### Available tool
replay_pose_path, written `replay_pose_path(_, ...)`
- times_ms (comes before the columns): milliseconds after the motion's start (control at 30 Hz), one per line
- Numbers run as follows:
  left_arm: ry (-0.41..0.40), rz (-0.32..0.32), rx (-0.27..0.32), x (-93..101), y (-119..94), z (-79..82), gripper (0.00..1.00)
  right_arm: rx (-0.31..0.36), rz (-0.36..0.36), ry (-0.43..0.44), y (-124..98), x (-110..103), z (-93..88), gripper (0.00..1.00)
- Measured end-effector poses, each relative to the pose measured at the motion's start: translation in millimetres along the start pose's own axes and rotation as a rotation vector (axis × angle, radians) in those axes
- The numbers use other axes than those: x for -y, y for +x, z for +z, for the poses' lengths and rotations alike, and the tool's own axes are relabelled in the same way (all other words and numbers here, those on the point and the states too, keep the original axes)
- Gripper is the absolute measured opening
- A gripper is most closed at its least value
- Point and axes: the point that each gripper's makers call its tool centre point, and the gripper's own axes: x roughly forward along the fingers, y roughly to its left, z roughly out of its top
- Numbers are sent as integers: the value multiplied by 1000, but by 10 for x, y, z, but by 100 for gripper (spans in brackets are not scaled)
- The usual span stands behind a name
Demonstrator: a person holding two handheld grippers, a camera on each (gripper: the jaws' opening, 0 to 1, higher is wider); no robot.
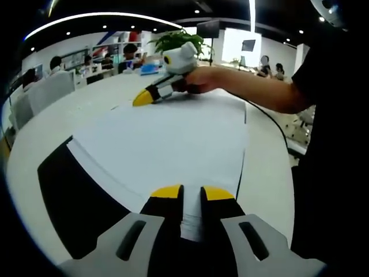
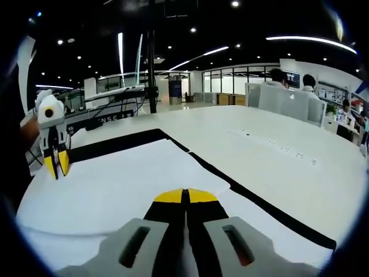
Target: Flip through the bound document one page at a time
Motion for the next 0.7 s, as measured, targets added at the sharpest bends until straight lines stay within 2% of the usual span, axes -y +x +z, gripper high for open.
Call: replay_pose_path(700, -8, -3, 7, 32, 14, -2, 15, 2, 4, -17, -176, -193, -50, 2)
